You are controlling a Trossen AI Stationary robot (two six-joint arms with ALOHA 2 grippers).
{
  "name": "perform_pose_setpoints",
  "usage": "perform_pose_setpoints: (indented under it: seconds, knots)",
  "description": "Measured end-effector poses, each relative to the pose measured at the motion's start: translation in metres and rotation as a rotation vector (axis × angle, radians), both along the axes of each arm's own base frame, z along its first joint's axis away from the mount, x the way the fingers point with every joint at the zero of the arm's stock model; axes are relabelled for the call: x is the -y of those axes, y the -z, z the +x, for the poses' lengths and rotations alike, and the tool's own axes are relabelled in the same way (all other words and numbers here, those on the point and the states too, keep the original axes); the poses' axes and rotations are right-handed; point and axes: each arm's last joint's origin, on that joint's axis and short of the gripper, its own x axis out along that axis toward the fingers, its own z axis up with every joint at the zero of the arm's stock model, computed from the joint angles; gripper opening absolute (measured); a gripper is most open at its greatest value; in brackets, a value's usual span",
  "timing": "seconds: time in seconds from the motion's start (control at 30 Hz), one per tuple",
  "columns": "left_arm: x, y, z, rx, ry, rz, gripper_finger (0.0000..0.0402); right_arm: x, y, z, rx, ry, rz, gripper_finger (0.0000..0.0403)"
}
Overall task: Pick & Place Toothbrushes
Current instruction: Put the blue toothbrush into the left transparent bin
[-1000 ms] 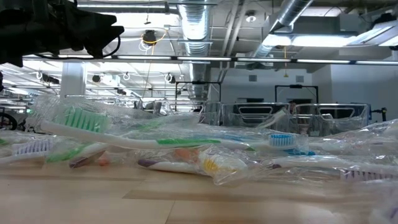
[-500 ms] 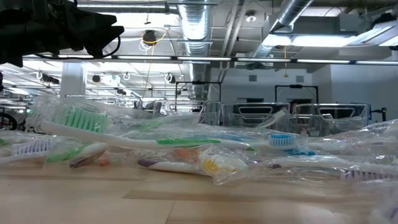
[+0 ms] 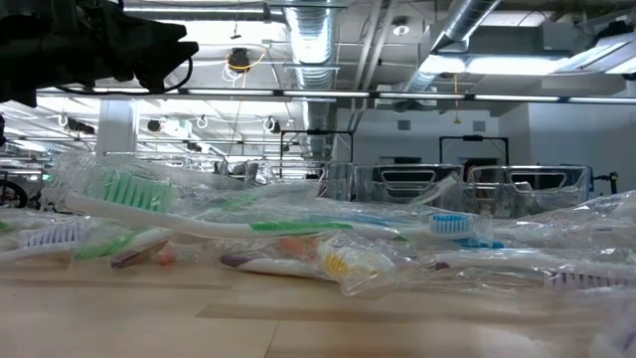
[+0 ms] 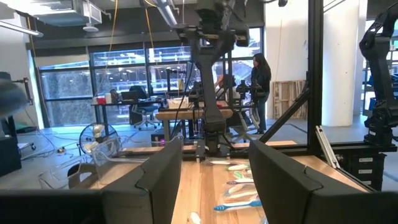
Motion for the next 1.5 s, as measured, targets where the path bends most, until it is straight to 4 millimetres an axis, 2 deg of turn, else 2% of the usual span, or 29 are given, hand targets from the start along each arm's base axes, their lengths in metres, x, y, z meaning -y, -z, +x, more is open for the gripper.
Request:
perform_pose_setpoints:
  seconds: [0.23,0.47,0.57,0.7,0.9,1.1,1.2,1.37,1.5]
  knots:
    - [0.002,0.000,0.000,0.000,0.077,0.012,0.0181,-0.020,0.034,-0.019,0.098,-0.087,-0.049,0.0225]
    - [0.002,0.000,0.000,0.000,0.077,0.012,0.0181,-0.029,0.085,-0.038,0.314,-0.103,-0.009,0.0225]
    - [0.003,0.000,0.000,-0.001,0.096,0.016,0.0181,-0.034,0.114,-0.039,0.427,-0.135,-0.007,0.0225]
    - [0.004,0.000,0.000,-0.001,0.126,0.024,0.0181,-0.042,0.168,-0.037,0.516,-0.231,-0.019,0.0225]
    - [0.004,0.000,0.000,-0.002,0.127,0.028,0.0181,-0.041,0.227,-0.038,0.708,-0.306,0.178,0.0225]
    - [0.003,0.001,0.001,-0.013,0.086,0.037,0.0181,-0.027,0.252,-0.042,0.841,-0.263,0.182,0.0225]
    - [0.003,-0.006,0.009,-0.028,0.076,0.069,0.0181,-0.020,0.257,-0.041,0.870,-0.220,0.179,0.0225]
    - [0.004,-0.024,0.038,-0.081,0.090,0.200,0.0181,-0.015,0.260,-0.040,0.853,-0.205,0.151,0.0225]
    - [0.012,-0.025,0.065,-0.181,0.121,0.341,0.0181,-0.015,0.265,-0.040,0.798,-0.240,0.131,0.0225]
